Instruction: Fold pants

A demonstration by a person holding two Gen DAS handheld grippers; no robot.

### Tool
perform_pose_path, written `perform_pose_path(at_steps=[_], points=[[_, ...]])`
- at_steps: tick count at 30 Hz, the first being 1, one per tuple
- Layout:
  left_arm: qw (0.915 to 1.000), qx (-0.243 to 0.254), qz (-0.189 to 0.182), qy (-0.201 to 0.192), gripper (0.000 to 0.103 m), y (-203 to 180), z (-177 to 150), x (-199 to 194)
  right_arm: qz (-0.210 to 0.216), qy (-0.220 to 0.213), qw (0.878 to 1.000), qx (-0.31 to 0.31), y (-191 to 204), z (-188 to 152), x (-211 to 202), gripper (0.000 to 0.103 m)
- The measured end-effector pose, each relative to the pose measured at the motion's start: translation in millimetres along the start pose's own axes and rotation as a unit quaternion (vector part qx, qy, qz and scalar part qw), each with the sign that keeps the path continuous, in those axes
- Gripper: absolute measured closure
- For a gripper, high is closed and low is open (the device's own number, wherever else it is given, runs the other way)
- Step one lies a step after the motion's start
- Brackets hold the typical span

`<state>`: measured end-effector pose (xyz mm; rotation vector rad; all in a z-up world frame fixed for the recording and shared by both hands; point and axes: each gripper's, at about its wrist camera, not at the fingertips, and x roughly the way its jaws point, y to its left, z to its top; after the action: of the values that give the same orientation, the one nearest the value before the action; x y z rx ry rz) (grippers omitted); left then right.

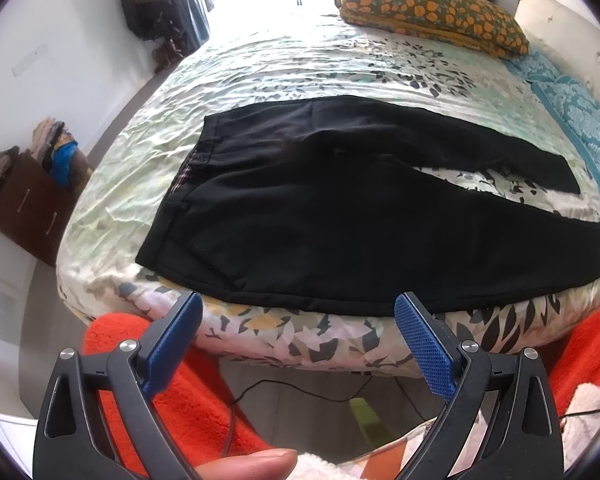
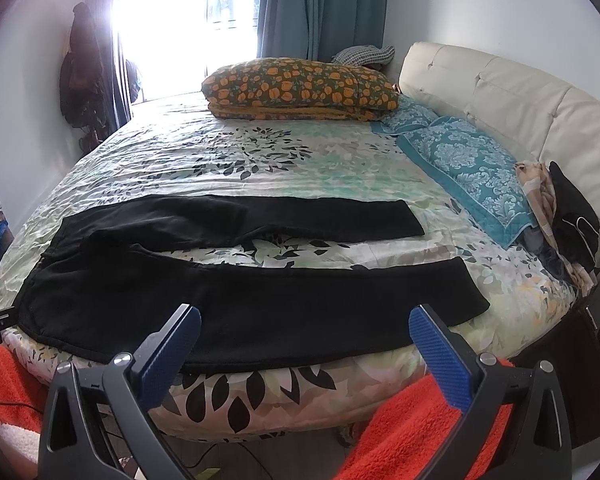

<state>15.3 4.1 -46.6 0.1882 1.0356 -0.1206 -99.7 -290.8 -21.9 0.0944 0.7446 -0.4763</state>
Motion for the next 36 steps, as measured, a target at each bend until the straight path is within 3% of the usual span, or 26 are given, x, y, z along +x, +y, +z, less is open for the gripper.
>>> perform_pose_path(at_steps=[4, 9, 12, 17, 20, 22, 25, 29, 33, 36], points=[[0.9998, 0.012, -0.014, -0.011, 0.005, -0.6, 6.5, 5.5, -0.016, -0.029, 0.999, 0.025, -20.7, 7.9, -2.9, 0.0], [0.9974, 0.017, -0.069, -0.012, 0.005, -1.1, 26.5, 39.1, 0.007, -0.041, 0.997, 0.069, -49.3, 10.5, 7.0, 0.0], [0.9978, 0.019, -0.063, -0.006, 0.005, -2.5, 38.3, 61.7, 0.007, -0.034, 0.998, 0.058, -57.9, 12.0, 27.2, 0.0], [0.9961, -0.031, -0.079, -0.023, 0.005, 6.5, 33.0, 62.6, -0.006, -0.028, 0.997, 0.069, -72.7, 6.0, 46.8, 0.0], [0.9973, -0.026, -0.051, -0.047, 0.005, 7.0, 20.4, 62.0, 0.019, -0.004, 0.996, 0.081, -75.9, -9.8, 59.5, 0.0], [0.9988, -0.016, -0.034, -0.031, 0.005, 6.9, 9.8, 71.1, 0.029, 0.011, 0.996, 0.08, -74.0, -18.5, 67.2, 0.0], [0.999, -0.019, -0.04, 0.003, 0.005, 13.4, 5.8, 86.6, 0.055, 0.01, 0.994, 0.093, -76.9, -19.8, 71.9, 0.0], [0.9984, -0.043, -0.037, 0.001, 0.005, 28.4, 21.1, 89.1, 0.112, -0.017, 0.983, 0.143, -96.2, -8.7, 77.8, 0.0], [0.9963, -0.079, -0.031, -0.012, 0.005, 44.9, 35.5, 92.4, 0.142, 0.027, 0.974, 0.174, -124.2, 14.0, 115.8, 0.0], [0.9937, -0.101, -0.048, -0.005, 0.005, 49.2, 31.8, 97.2, 0.116, 0.04, 0.972, 0.2, -162.6, 45.5, 146.7, 0.0]])
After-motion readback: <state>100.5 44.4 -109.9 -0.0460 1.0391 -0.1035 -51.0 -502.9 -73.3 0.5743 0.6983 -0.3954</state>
